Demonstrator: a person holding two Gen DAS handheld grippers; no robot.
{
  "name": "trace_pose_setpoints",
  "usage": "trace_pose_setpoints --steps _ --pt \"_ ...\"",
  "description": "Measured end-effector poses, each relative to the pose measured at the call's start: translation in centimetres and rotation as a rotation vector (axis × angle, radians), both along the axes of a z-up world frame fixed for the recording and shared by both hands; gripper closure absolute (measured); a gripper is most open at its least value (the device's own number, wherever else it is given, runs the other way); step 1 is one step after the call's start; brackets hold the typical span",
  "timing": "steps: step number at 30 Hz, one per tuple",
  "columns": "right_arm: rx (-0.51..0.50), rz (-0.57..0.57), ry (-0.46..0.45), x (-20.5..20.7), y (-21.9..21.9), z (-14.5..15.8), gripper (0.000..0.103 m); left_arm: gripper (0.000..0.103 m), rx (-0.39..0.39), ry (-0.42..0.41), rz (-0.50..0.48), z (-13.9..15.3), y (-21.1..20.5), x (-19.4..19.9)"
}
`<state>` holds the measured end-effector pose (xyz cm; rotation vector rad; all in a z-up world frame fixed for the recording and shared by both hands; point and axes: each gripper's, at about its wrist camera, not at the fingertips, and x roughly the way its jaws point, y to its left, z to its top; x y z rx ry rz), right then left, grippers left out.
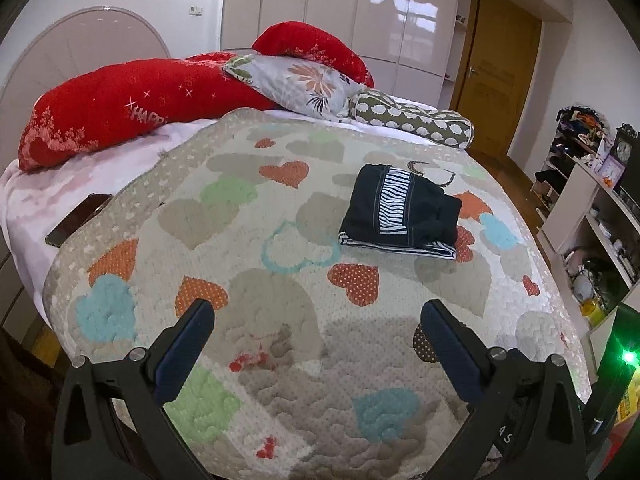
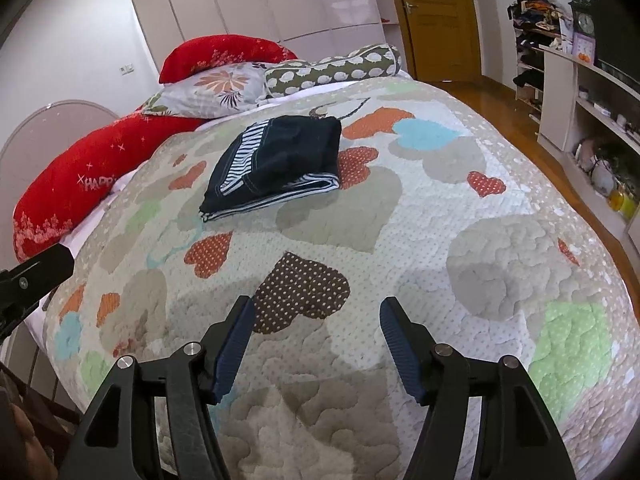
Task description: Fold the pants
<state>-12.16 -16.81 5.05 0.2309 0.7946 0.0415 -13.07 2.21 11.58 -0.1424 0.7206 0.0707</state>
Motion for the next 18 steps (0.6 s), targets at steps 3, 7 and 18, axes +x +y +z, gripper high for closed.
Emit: trace_pose_setpoints --steps 3,7,18 --pt "-0.012 0.004 -0.009 -0.06 0.13 0.13 0.033 0.0 -0.001 0.006 -0.006 -0.11 -0.15 0.04" --pt "-0.017 -0.005 -0.01 -0.05 0.02 0.06 0.032 0.0 0.002 0.017 -0.019 -0.42 -0.46 0.04" --pt "-0.02 -0.005 0.008 0.05 0.07 -0.41 0.032 0.0 0.001 0.016 -0.022 -0.43 -0.62 -0.02"
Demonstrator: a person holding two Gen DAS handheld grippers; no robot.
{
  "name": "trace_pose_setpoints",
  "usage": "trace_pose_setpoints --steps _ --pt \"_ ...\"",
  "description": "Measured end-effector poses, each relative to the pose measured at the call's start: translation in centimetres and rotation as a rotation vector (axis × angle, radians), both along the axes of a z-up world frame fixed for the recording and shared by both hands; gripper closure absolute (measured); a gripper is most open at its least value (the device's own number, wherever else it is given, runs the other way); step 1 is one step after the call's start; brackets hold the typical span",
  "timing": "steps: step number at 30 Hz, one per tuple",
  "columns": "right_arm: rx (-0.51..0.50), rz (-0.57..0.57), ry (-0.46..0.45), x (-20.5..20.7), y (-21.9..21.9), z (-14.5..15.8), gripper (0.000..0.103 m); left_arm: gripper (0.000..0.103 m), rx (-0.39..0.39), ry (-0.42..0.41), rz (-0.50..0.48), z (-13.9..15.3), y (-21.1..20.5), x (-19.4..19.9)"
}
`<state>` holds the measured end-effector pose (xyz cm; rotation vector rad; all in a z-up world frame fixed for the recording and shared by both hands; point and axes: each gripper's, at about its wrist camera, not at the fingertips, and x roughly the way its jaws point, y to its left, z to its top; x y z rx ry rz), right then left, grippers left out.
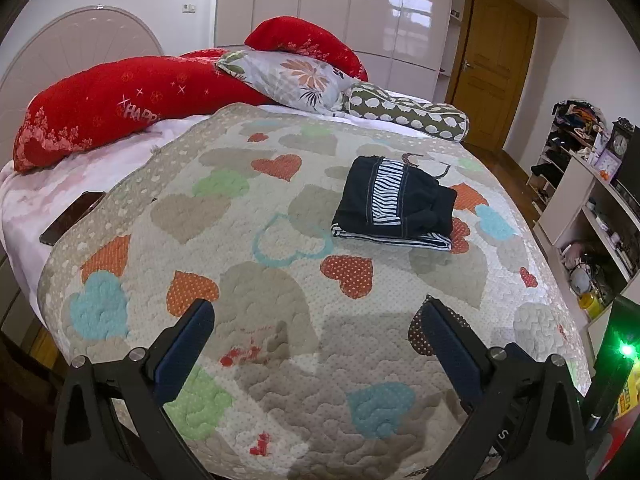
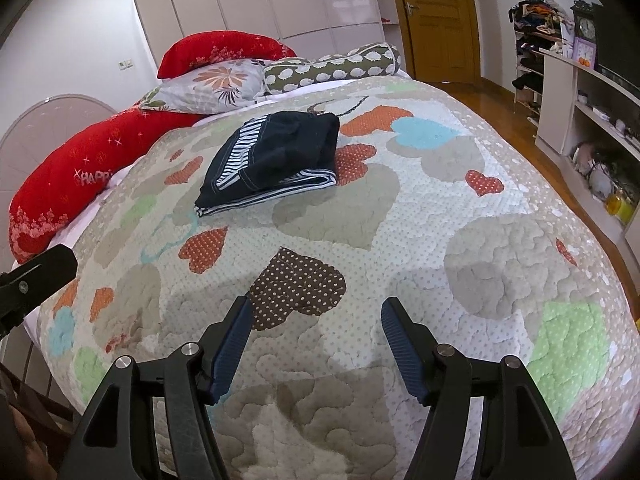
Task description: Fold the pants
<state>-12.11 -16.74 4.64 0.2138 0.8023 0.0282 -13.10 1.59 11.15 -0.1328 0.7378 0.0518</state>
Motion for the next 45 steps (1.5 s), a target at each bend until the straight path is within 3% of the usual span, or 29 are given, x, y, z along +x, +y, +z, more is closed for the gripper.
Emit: trace_pose_setpoints --steps 13,16,23,25,32,38,45 --pt "-0.014 0.016 0.006 0.1 0.4 -0.2 0.032 0.0 0.001 -0.018 0.009 0.0 0.2 -0.1" --pt "-0.016 0.014 0.004 0.1 0.4 -0.1 0.032 0.0 0.036 -0.08 0.037 0.6 0.2 -0.8" --pt "-0.021 0.018 0.001 0.0 0.5 0.1 0.031 0.0 0.132 -0.365 0.136 4.7 0.5 -4.3" --pt "-0.028 0.021 -0.007 -0.1 0.6 0.3 0.031 0.0 0.155 -0.393 0.156 5.7 0.7 -4.8" --pt "-0.046 0.026 -0.033 -0.4 0.9 1.2 0.031 0.0 0.066 -0.354 0.081 5.8 1.8 -4.2" --pt "-0.068 0.048 -0.037 -0.4 1.5 1.3 0.031 0.0 0.098 -0.155 0.046 3.0 1.3 -1.4" --pt "-0.077 0.052 -0.025 -0.3 1.5 1.0 0.031 0.0 0.082 -0.071 0.012 1.2 0.8 -0.9"
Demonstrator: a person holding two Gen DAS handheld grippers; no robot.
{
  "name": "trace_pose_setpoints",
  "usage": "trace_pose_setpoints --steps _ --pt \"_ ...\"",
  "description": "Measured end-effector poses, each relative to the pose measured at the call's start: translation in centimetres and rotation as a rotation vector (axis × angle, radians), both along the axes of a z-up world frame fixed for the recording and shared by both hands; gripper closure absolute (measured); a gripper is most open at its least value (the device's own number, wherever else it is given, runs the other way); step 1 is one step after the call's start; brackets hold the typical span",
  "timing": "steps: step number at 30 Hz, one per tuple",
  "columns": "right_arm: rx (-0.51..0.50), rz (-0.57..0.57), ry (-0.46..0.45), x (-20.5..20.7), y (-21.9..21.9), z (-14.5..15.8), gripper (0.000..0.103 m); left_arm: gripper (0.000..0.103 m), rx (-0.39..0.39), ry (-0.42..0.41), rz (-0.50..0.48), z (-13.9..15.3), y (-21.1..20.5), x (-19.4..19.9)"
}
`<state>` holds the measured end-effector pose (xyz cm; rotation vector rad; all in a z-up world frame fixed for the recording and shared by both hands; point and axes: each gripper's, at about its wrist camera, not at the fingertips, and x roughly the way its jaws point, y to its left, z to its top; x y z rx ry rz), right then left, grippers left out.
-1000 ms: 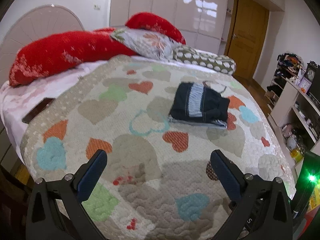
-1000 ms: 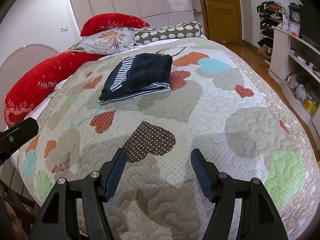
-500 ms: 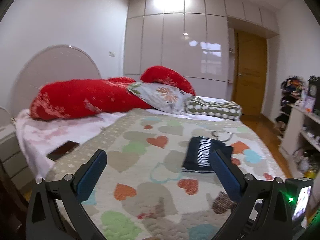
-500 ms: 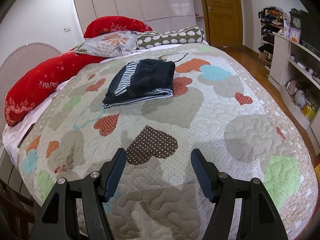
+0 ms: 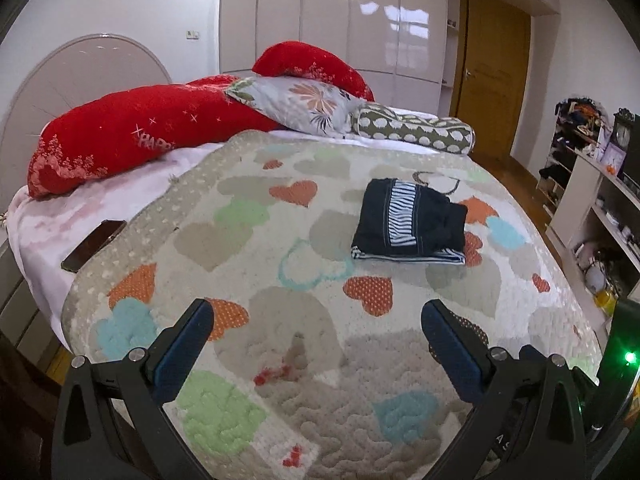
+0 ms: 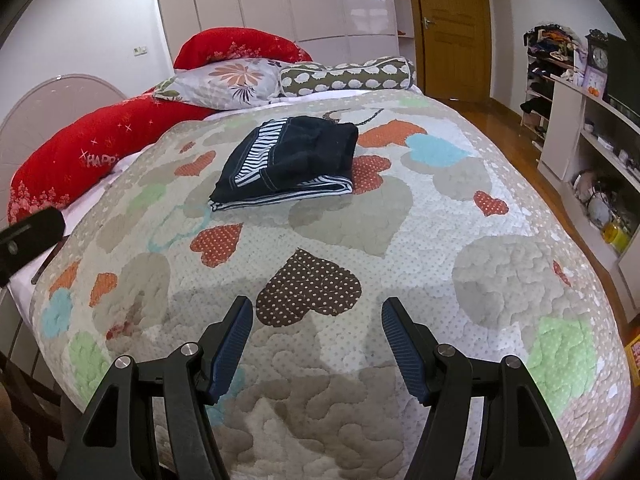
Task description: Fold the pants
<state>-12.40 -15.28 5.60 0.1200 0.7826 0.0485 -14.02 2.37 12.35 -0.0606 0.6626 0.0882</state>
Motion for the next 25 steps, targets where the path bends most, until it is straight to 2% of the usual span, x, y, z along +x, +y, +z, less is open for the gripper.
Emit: trace_pose_setpoints --steps 15,25 --pt "-0.028 0.023 0.019 0.1 0.6 -0.7 0.03 0.0 -0.092 0.111 -0.037 -1.9 0.5 1.2" --pt "-0.043 0.035 0.02 0.0 1.0 -0.8 0.03 0.0 -0.105 0.16 -0.023 -2.9 0.7 1.6"
